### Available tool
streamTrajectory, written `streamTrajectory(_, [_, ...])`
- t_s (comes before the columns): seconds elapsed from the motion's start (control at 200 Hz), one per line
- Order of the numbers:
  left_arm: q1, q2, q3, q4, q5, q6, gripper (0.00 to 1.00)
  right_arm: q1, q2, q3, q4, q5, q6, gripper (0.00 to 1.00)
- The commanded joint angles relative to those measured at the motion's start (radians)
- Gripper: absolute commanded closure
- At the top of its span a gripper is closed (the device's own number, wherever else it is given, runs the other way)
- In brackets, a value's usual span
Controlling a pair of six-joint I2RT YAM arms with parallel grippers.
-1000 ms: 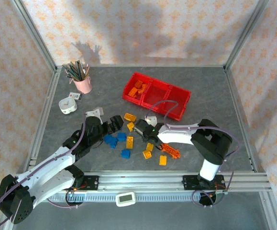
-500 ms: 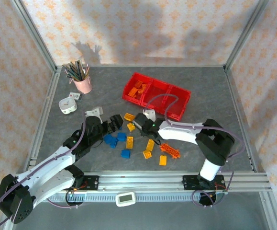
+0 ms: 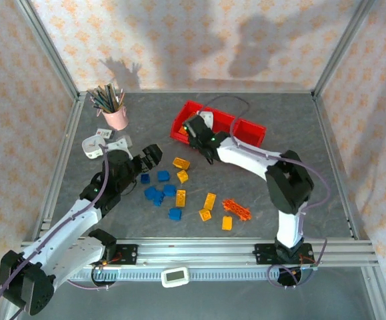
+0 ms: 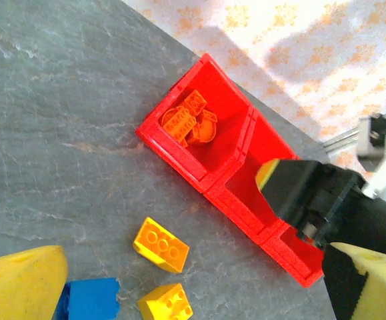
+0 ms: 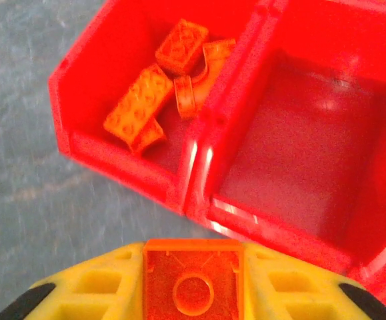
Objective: Sort the legos into containers by color
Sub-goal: Place the lego in the container, then pick up the lego from the bottom-center of the table.
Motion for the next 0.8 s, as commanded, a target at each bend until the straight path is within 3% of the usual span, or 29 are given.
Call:
streamTrajectory(0.0, [0.020,0.020,0.047,-0.014,0.037,0.043,0.01,-0.034,0.098,0.102,0.038,-0.001,-0.059,0.67])
streamTrajectory(0.215, [0.043,0.067,0.066,0.011,0.058,0.056,0.01,-0.080,0.316,0.391,0.015,0.012,-0.125,0.66])
streamTrajectory(0.36, [0.046,0.090,0.085,0.014,0.068,0.059,0.01,-0.099,0.389,0.538,-0.049,-0.014,-0.145,0.44])
streamTrajectory(0.42, [0.046,0.092,0.088,0.013,0.070,0.061,0.01,-0.099,0.376,0.550,-0.061,-0.022,-0.158,0.40])
streamTrajectory(0.531, [0.046,0.090,0.088,0.014,0.080,0.064,0.01,-0.099,0.293,0.486,-0.058,-0.055,-0.158,0.38])
streamTrajectory(0.796, [0.042,0.074,0.075,-0.002,0.147,0.067,0.01,-0.097,-0.042,0.086,-0.009,-0.138,-0.121,0.34])
